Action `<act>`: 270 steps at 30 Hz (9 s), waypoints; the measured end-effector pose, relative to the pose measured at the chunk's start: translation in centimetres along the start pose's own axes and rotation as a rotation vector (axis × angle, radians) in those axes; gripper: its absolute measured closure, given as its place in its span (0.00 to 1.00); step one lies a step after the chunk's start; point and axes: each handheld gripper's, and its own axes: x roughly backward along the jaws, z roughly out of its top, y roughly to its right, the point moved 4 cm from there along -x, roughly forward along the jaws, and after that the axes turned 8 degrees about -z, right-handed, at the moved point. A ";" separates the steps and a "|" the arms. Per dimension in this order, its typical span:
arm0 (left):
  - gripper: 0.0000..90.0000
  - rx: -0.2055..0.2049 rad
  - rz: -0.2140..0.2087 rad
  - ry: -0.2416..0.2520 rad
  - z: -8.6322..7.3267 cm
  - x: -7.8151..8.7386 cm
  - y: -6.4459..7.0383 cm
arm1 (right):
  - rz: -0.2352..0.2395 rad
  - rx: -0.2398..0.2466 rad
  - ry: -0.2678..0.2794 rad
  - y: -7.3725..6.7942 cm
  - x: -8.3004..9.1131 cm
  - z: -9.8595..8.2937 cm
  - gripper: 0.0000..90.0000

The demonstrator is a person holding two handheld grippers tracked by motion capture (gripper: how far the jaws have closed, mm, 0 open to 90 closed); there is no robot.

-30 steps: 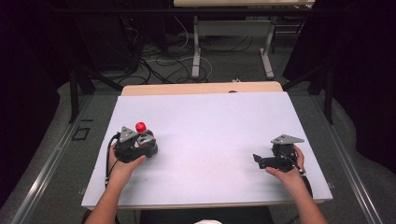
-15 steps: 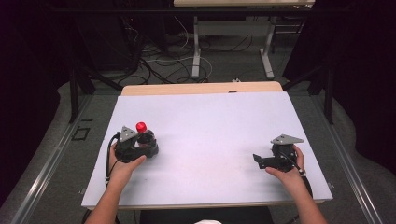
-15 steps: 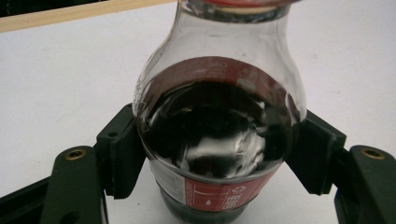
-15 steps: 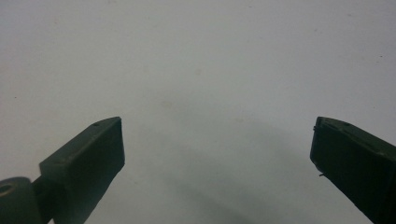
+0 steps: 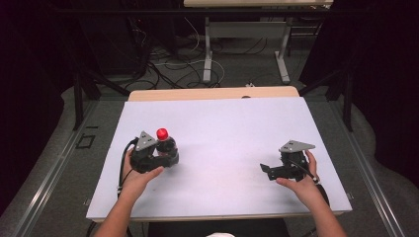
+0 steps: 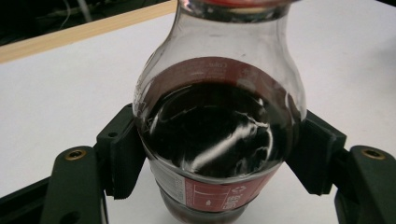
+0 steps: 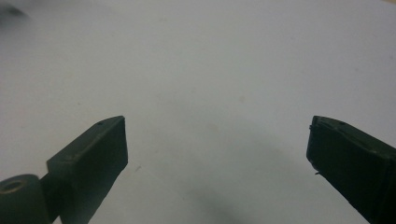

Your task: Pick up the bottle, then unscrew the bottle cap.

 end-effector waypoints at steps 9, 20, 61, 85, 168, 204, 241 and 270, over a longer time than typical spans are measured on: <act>0.33 -0.063 -0.098 -0.013 1.9 -1.6 4.2 | 0.079 0.034 0.061 -2.4 1.8 4.3 0.17; 0.33 -0.095 -0.167 -0.043 2.5 -5.1 8.6 | 0.149 0.051 0.147 -6.1 3.4 9.0 0.26; 0.33 -0.134 -0.213 -0.063 2.1 -9.1 13.3 | 0.232 0.074 0.186 -10.2 2.7 10.7 0.58; 0.33 -0.149 -0.287 -0.091 1.8 -7.3 13.5 | 0.307 0.163 0.190 -11.5 2.7 11.0 0.68; 0.33 -0.160 -0.296 -0.088 0.1 -4.7 12.7 | 0.347 0.320 0.047 -14.4 4.2 12.4 0.67; 0.33 -0.172 -0.302 -0.071 0.6 -3.9 12.9 | 0.560 0.365 0.002 -12.9 3.6 13.3 0.68; 0.33 -0.111 -0.246 -0.056 1.5 -2.9 12.6 | 0.277 0.203 0.170 -15.7 5.1 13.1 0.62; 0.33 -0.111 -0.258 -0.057 1.7 -2.5 12.7 | 0.334 0.258 0.212 -15.6 5.3 13.3 0.56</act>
